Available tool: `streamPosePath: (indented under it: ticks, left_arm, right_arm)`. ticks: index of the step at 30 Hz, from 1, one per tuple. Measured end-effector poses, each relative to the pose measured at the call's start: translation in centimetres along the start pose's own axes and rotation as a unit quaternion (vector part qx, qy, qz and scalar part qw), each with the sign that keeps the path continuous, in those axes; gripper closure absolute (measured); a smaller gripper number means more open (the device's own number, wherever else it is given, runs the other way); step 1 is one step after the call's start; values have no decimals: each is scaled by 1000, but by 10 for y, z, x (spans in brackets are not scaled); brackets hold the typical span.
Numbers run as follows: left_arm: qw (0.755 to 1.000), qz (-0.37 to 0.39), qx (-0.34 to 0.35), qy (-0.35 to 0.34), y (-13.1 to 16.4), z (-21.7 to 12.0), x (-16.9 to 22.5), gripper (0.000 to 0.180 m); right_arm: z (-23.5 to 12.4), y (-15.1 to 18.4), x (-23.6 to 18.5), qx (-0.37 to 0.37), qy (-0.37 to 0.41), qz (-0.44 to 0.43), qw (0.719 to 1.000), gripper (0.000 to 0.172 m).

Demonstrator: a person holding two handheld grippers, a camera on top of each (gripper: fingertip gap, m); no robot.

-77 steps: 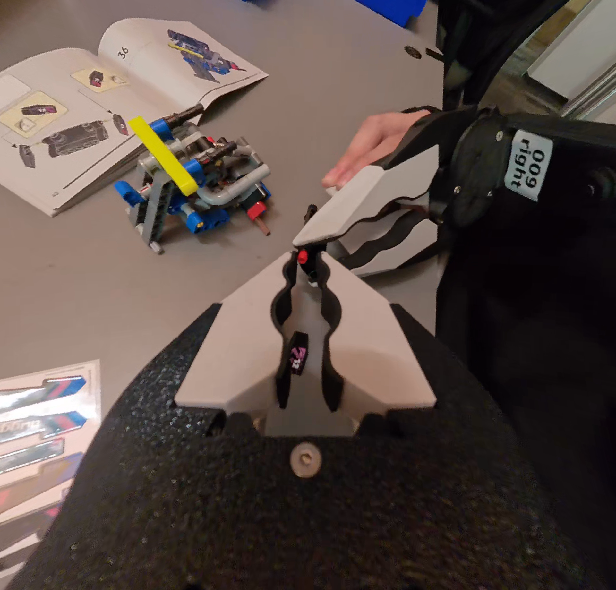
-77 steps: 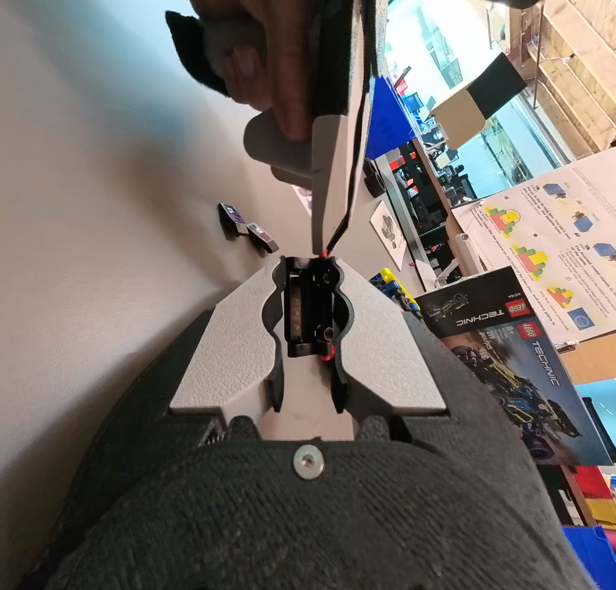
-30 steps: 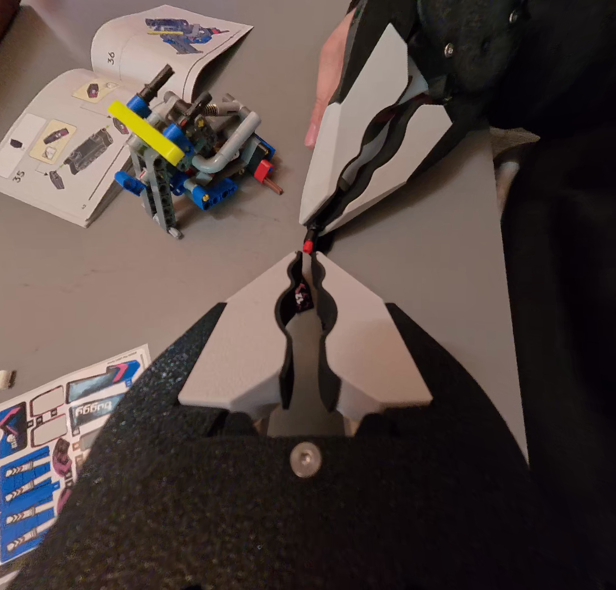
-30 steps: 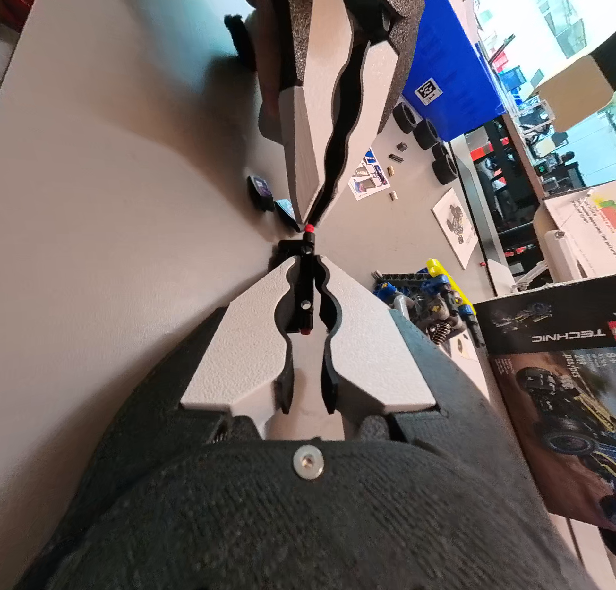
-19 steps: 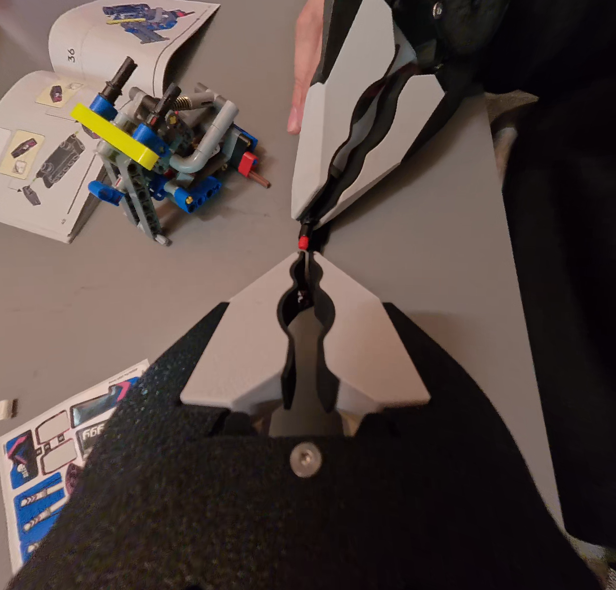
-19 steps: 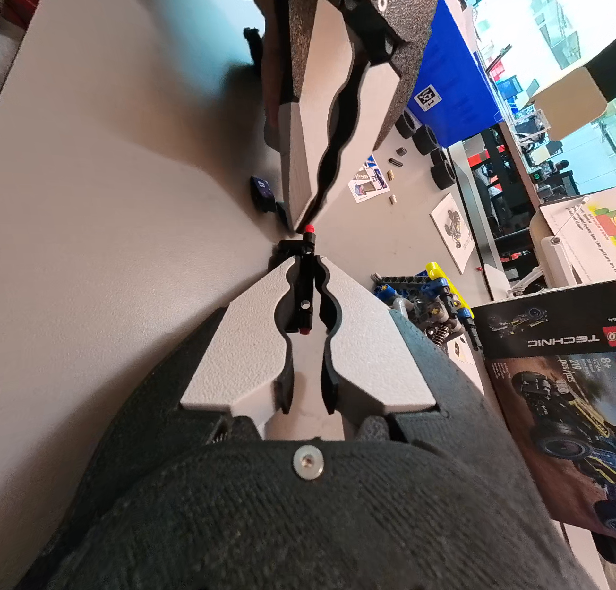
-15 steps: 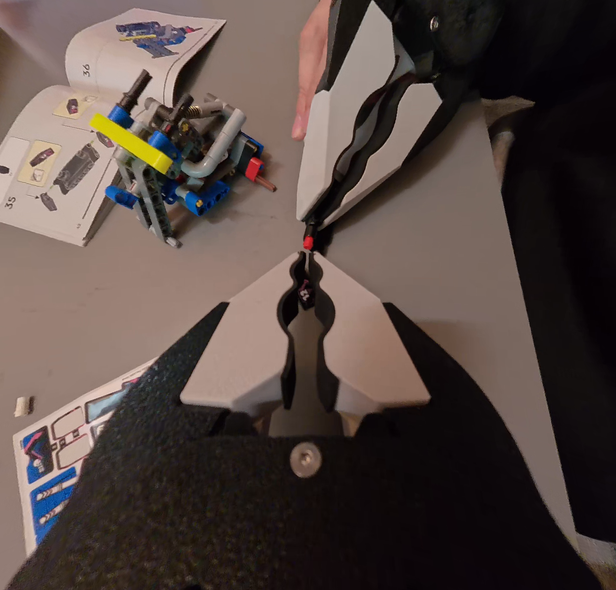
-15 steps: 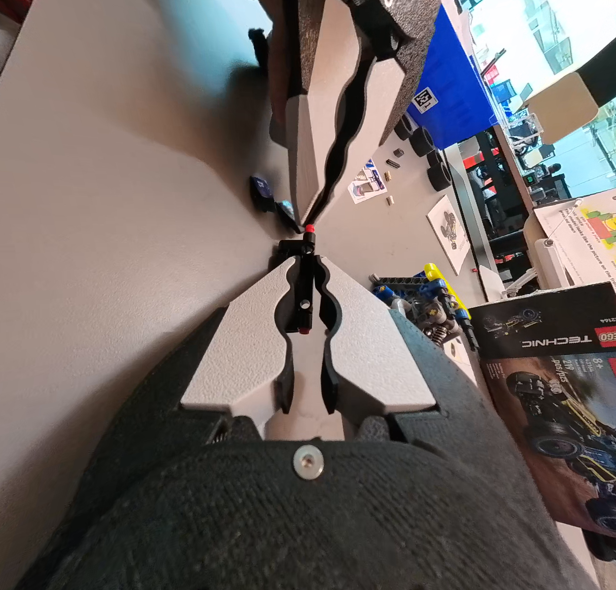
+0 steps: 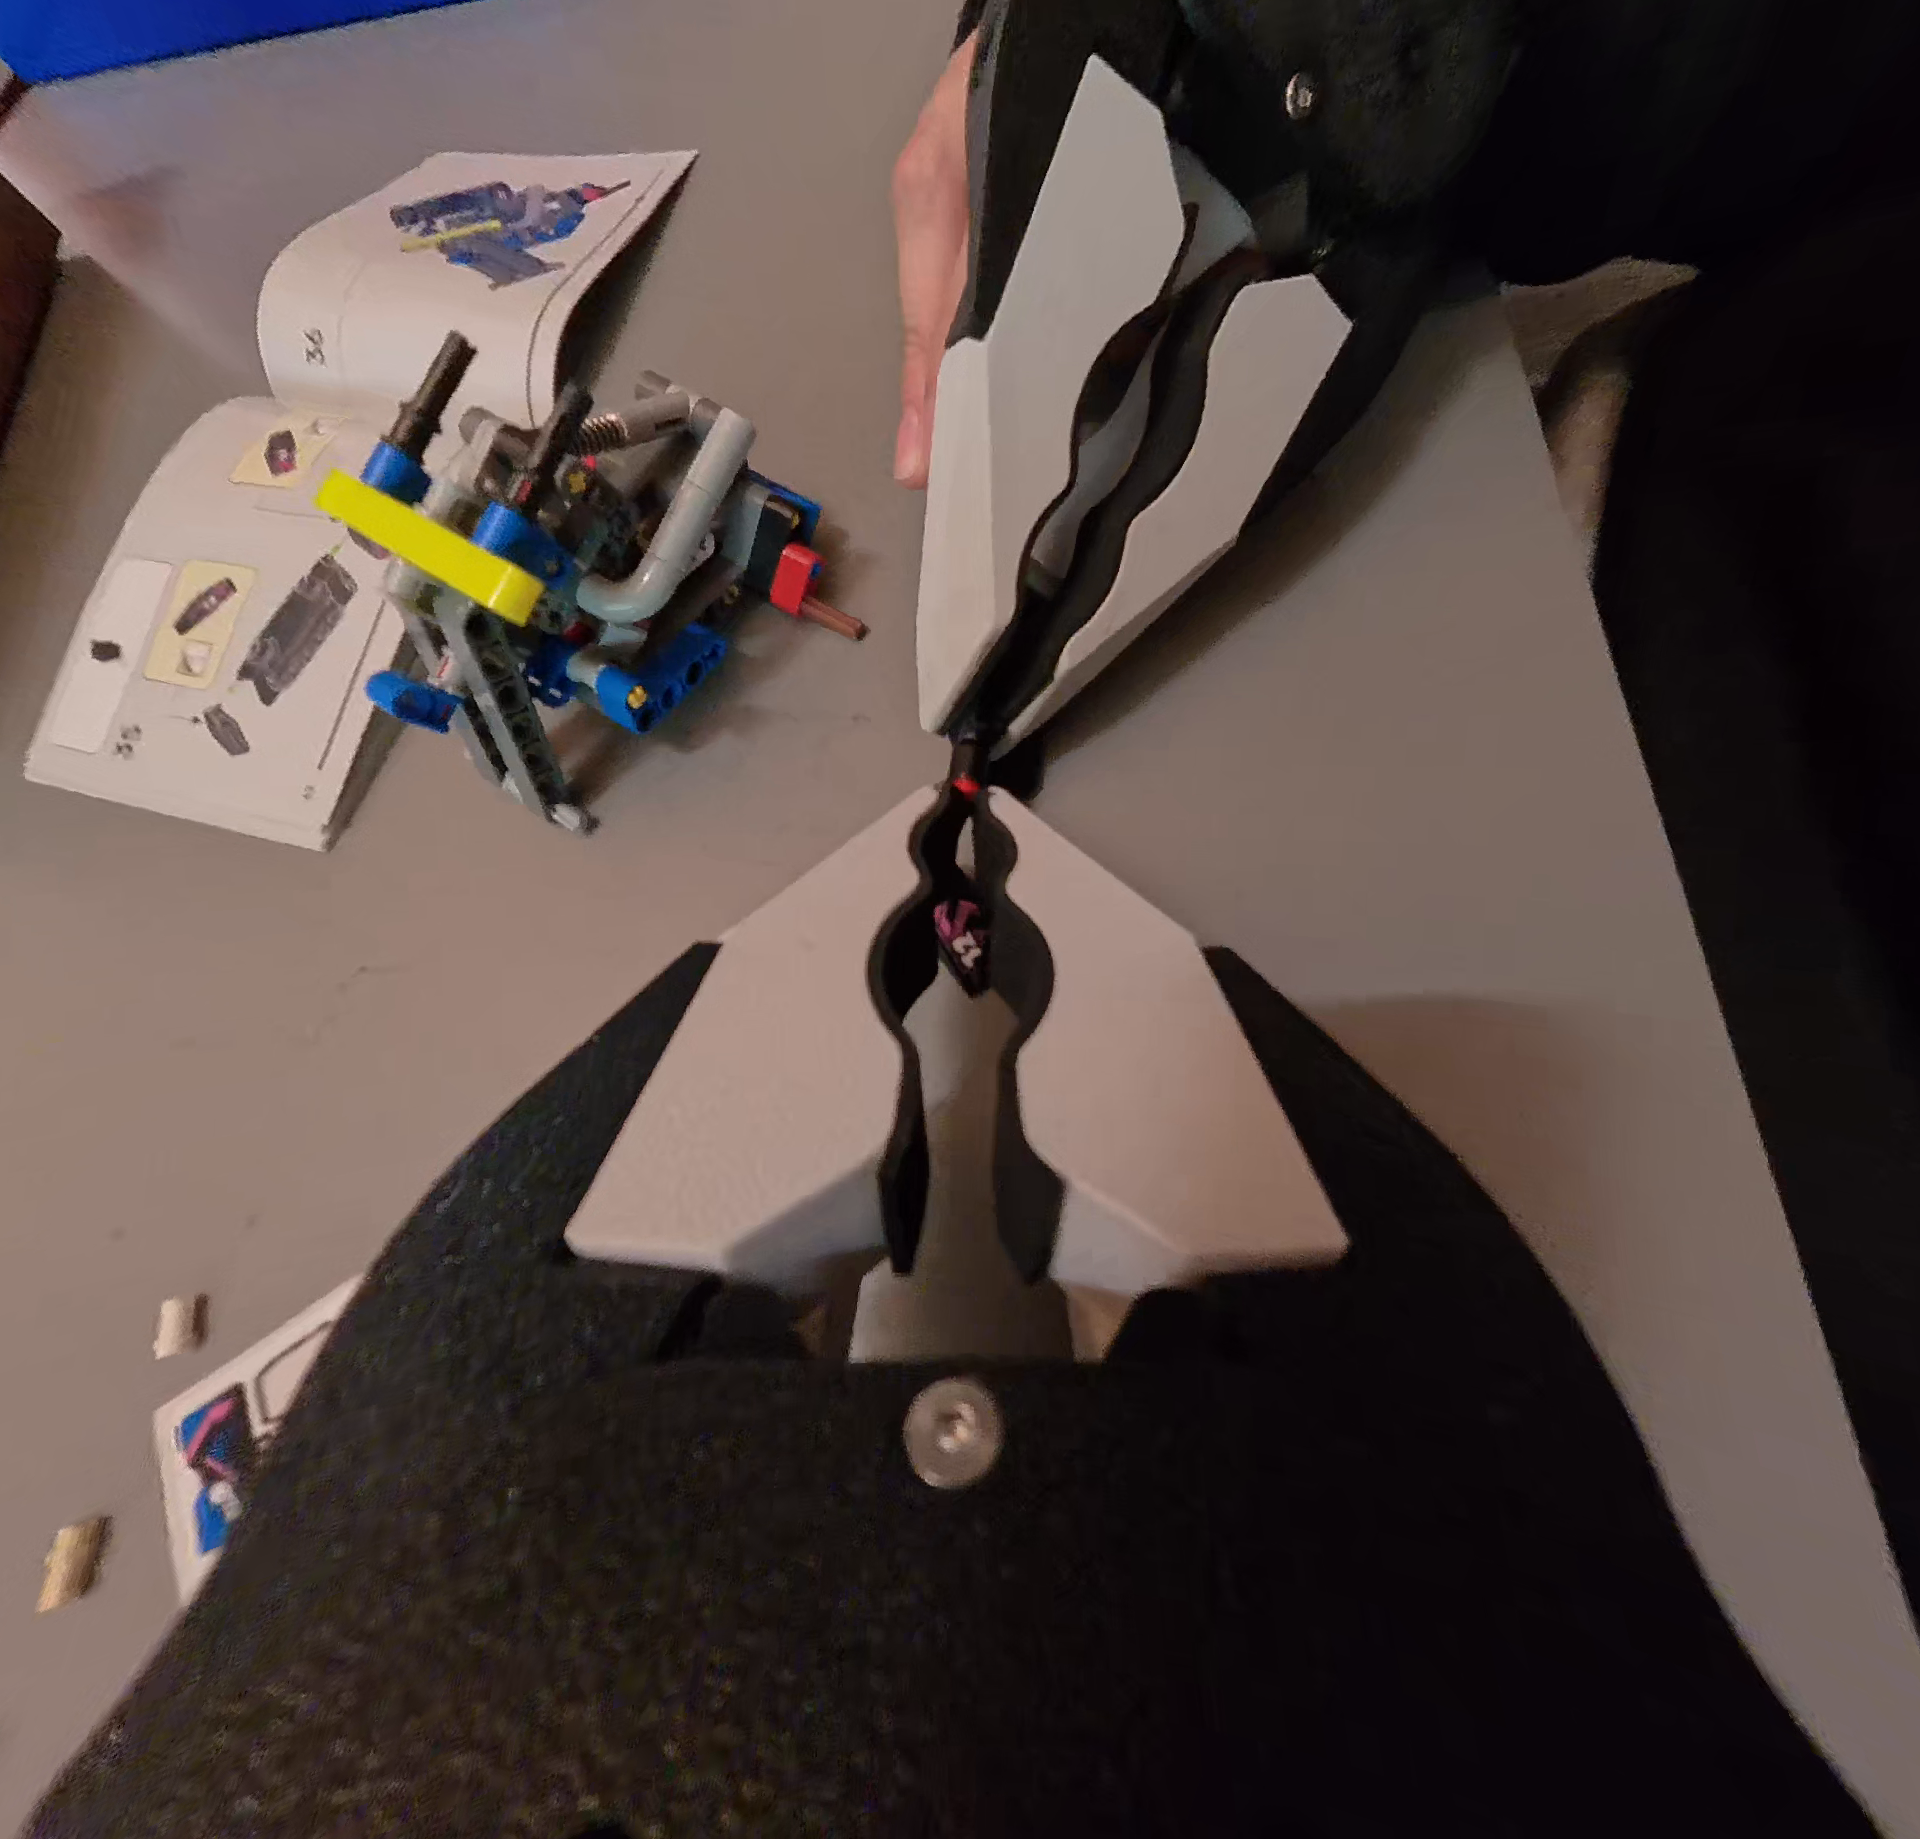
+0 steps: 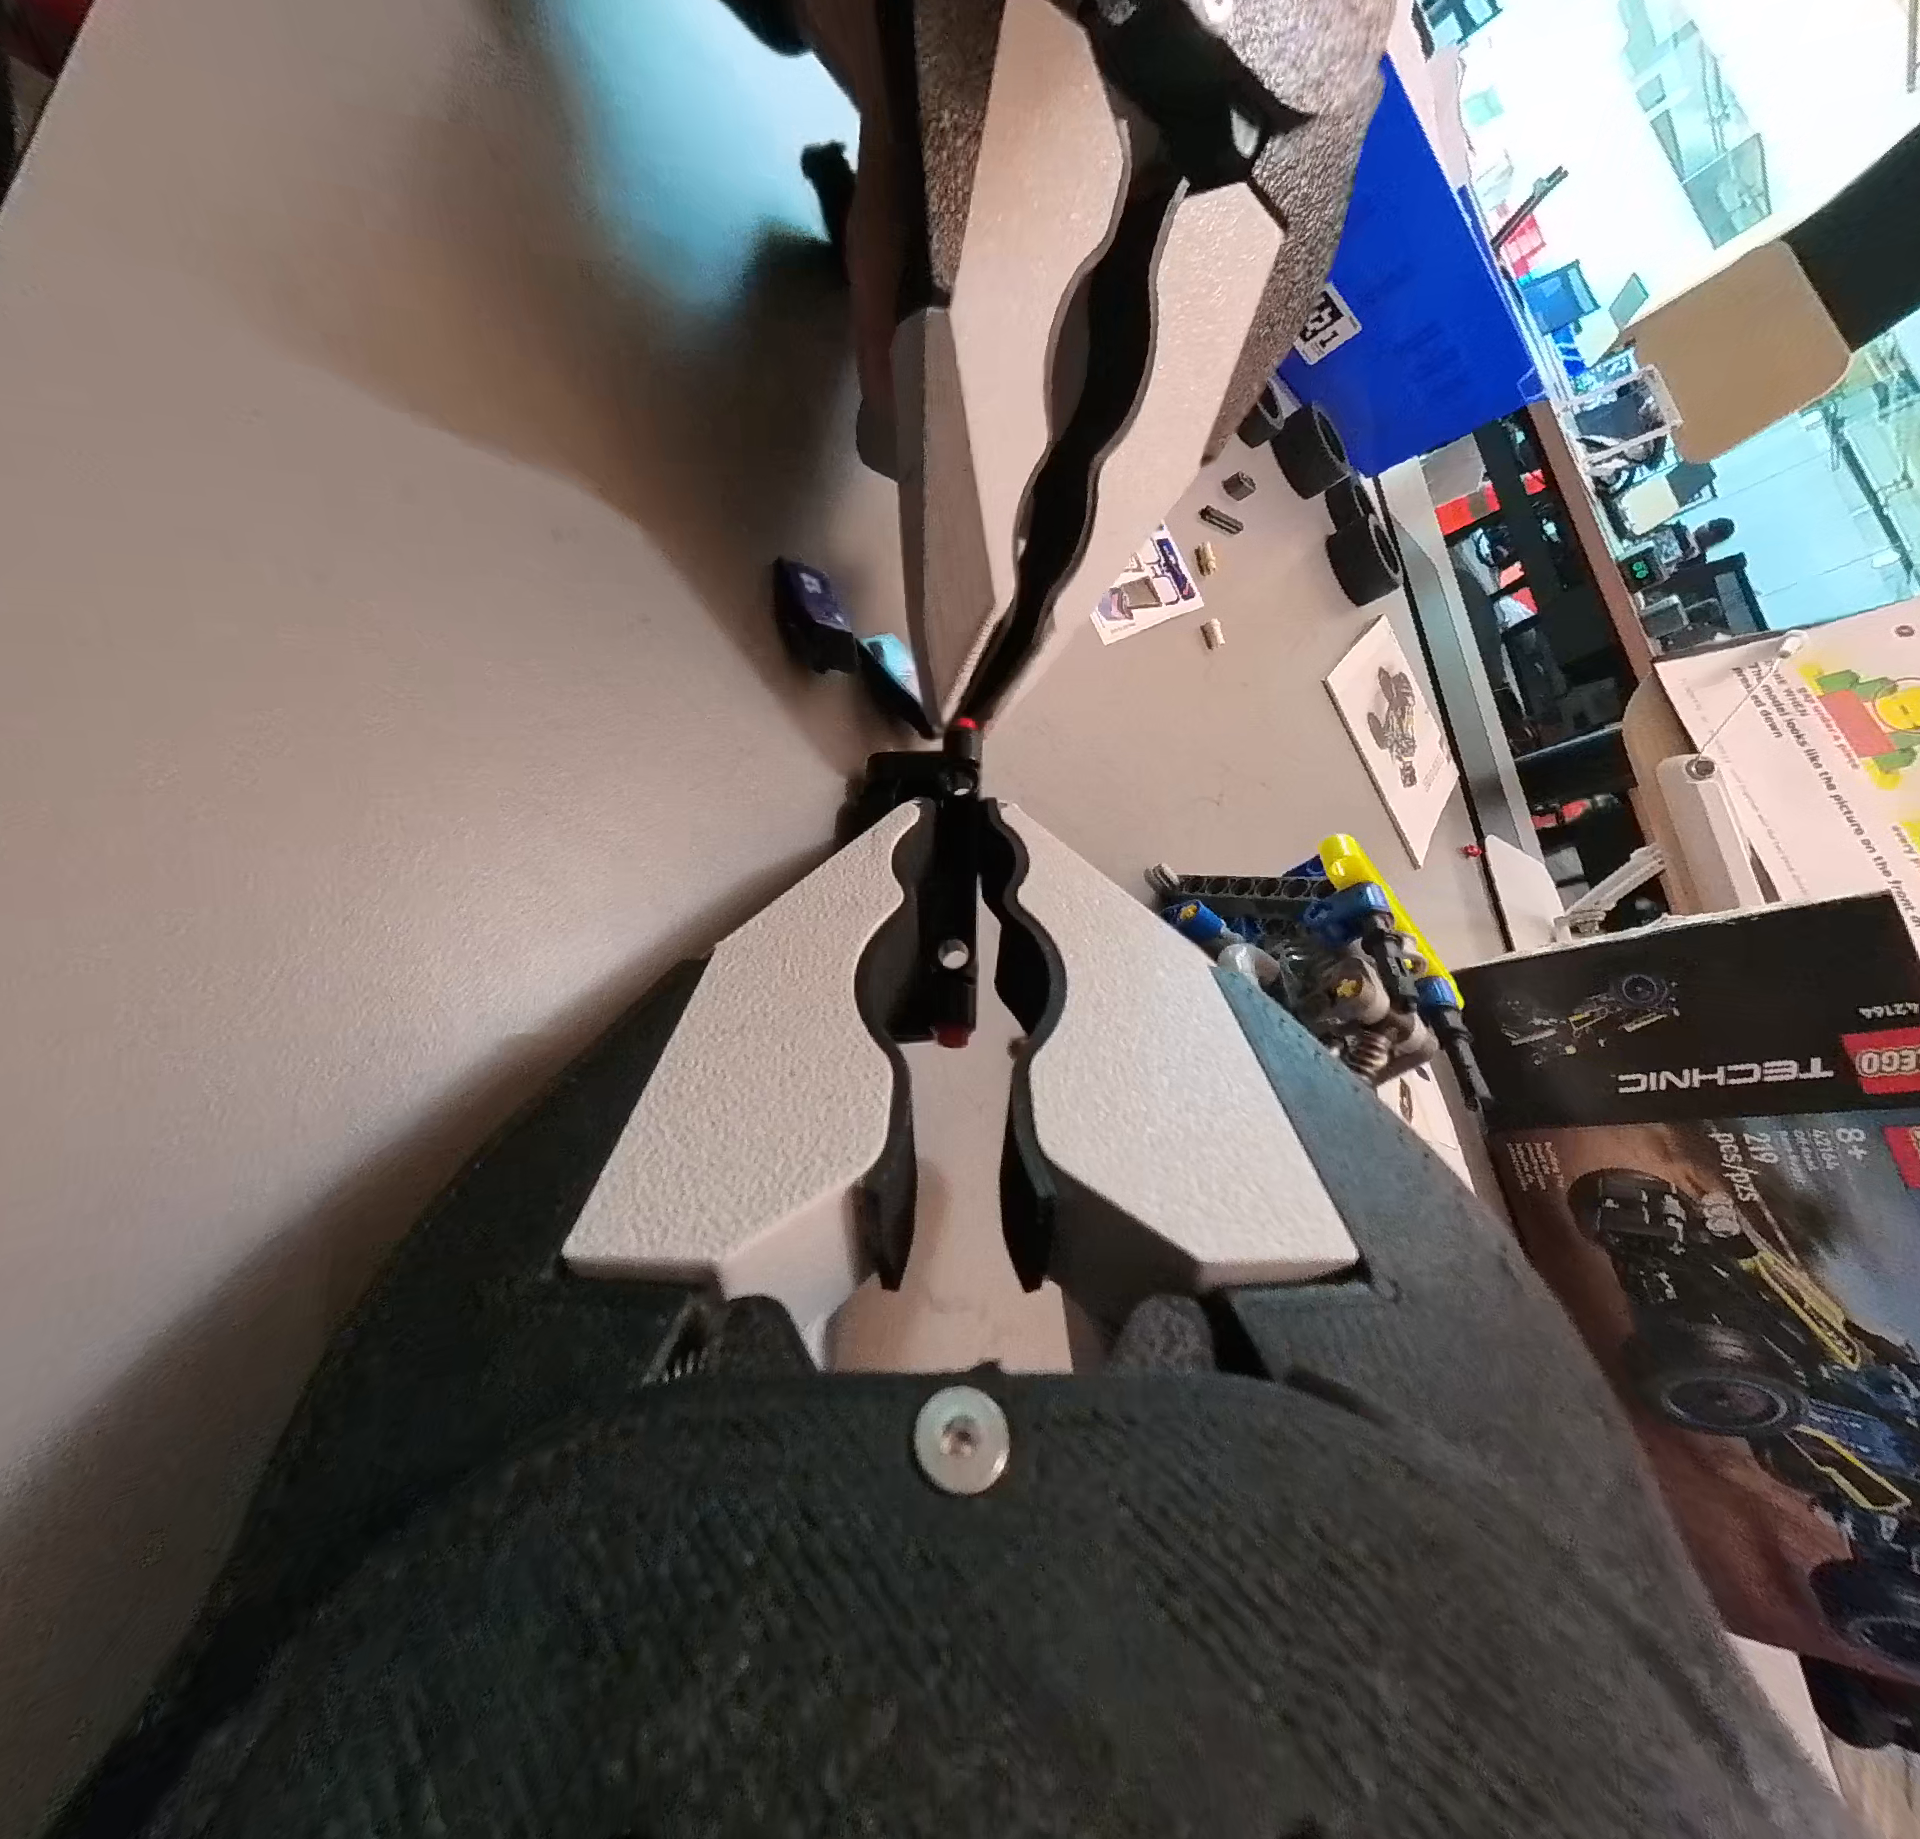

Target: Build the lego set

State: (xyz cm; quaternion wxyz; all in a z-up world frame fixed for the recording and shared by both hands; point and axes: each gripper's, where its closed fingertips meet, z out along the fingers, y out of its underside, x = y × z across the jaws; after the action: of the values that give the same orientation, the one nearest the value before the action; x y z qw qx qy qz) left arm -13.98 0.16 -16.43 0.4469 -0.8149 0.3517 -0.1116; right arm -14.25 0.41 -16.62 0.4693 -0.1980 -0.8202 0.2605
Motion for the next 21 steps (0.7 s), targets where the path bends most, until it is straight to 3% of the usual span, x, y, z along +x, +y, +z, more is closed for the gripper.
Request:
streamPosePath:
  ticks: [5,15,21]
  left_arm:
    - [1000,20,-17,-15,0,1,-3,180]
    - [1000,-23,-2,-15,3,-10,-1,179]
    - [997,-44,-70,5,24,-29,18,165]
  right_arm:
    - [1,1,2,-7,9,0,1000,166]
    - [0,-1,1,5,7,-9,1000,167]
    - [-1,-3,-1,10,3,-13,1000,168]
